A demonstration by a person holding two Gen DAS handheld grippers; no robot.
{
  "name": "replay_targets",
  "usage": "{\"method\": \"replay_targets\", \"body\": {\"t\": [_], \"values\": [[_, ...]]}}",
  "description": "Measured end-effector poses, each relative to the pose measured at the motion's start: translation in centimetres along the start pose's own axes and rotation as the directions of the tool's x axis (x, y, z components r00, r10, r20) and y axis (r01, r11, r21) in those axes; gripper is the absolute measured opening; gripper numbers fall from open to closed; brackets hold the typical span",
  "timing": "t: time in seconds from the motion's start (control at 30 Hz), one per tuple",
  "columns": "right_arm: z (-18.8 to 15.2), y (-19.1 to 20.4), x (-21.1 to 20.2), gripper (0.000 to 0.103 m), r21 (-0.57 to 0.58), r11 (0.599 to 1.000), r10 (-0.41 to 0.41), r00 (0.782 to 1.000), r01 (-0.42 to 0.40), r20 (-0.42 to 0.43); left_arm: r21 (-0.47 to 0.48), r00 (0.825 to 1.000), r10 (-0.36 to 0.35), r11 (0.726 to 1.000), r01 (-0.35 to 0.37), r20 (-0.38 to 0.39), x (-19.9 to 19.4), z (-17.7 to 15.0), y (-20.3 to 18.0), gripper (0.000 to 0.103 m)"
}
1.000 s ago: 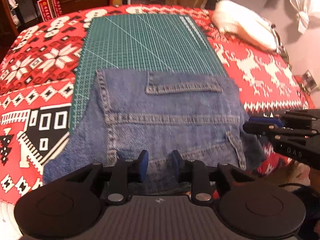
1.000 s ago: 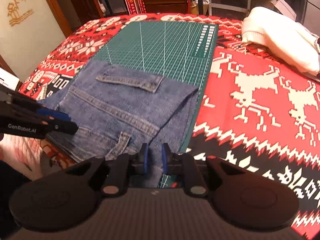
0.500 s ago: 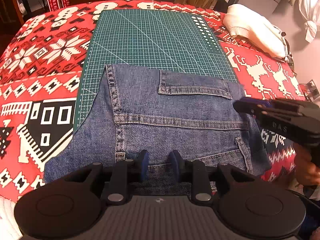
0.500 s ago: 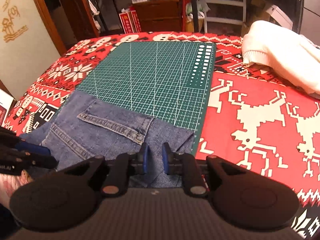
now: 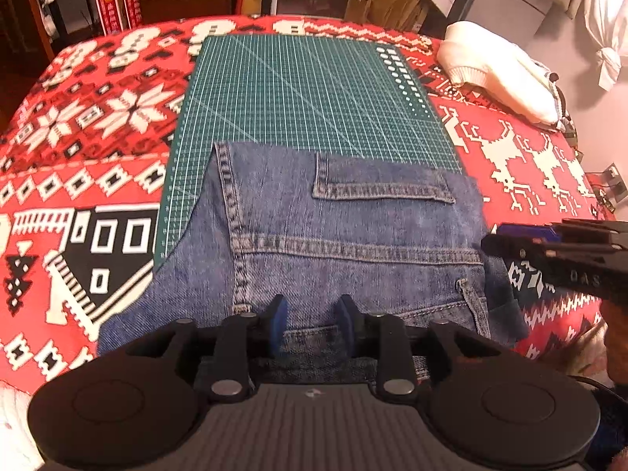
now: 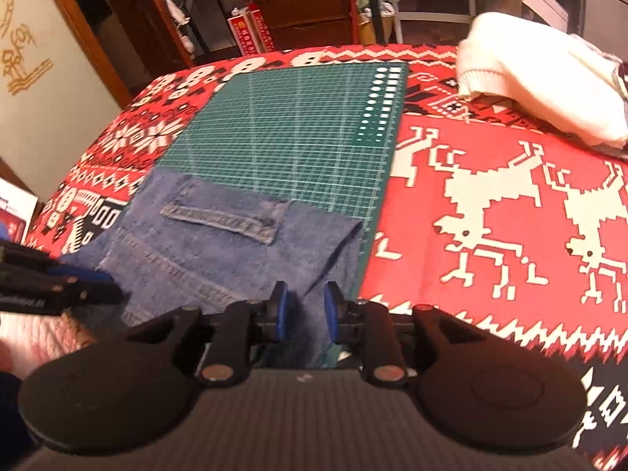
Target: Fold clothes
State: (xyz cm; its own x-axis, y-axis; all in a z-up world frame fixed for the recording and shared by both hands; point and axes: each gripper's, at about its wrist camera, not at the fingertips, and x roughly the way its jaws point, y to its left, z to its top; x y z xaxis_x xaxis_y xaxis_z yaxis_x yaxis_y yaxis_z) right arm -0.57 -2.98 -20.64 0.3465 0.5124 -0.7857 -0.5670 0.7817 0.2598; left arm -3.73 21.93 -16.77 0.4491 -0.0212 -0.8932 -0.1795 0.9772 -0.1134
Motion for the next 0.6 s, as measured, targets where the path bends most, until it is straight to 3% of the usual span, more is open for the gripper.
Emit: {"method": "replay_targets", "body": {"t": [0.13, 0.17, 0.27, 0.4, 0.6], "values": [[0.2, 1.7, -0.7, 0.059, -0.005, 1.000, -0.011, 0.999, 0.011, -0.030, 0.013, 0.999, 0.039, 0.999, -0.040, 0.028, -0.2, 0.4, -0.1, 0.064], [0.3, 2.0, -0.8, 0.068, -0.002, 1.000, -0.009, 1.000, 0.009, -0.029, 0.015, 0.998, 0.049, 0.999, -0.050, 0.035, -0.3, 0.5, -0.1, 0.066], [0.5, 3.0, -1.1, 0.084, -0.016, 1.000, -0.025, 1.000, 0.025, -0.019, 0.004, 0.998, 0.059, 0.998, -0.059, 0.028, 0.0, 0.8, 0.2, 0.075], [0.7, 3.9, -0.2, 0.093, -0.055, 0.996, -0.068, 0.997, 0.065, -0.047, 0.015, 0.995, 0.096, 0.995, -0.096, 0.014, 0.8, 1.1, 0.4, 0.084], [0.8, 4.6, 1.4, 0.101, -0.090, 0.993, -0.088, 0.991, 0.079, -0.099, 0.040, 0.991, 0.128, 0.991, -0.126, -0.046, 2.8, 1.0, 0.5, 0.089]]}}
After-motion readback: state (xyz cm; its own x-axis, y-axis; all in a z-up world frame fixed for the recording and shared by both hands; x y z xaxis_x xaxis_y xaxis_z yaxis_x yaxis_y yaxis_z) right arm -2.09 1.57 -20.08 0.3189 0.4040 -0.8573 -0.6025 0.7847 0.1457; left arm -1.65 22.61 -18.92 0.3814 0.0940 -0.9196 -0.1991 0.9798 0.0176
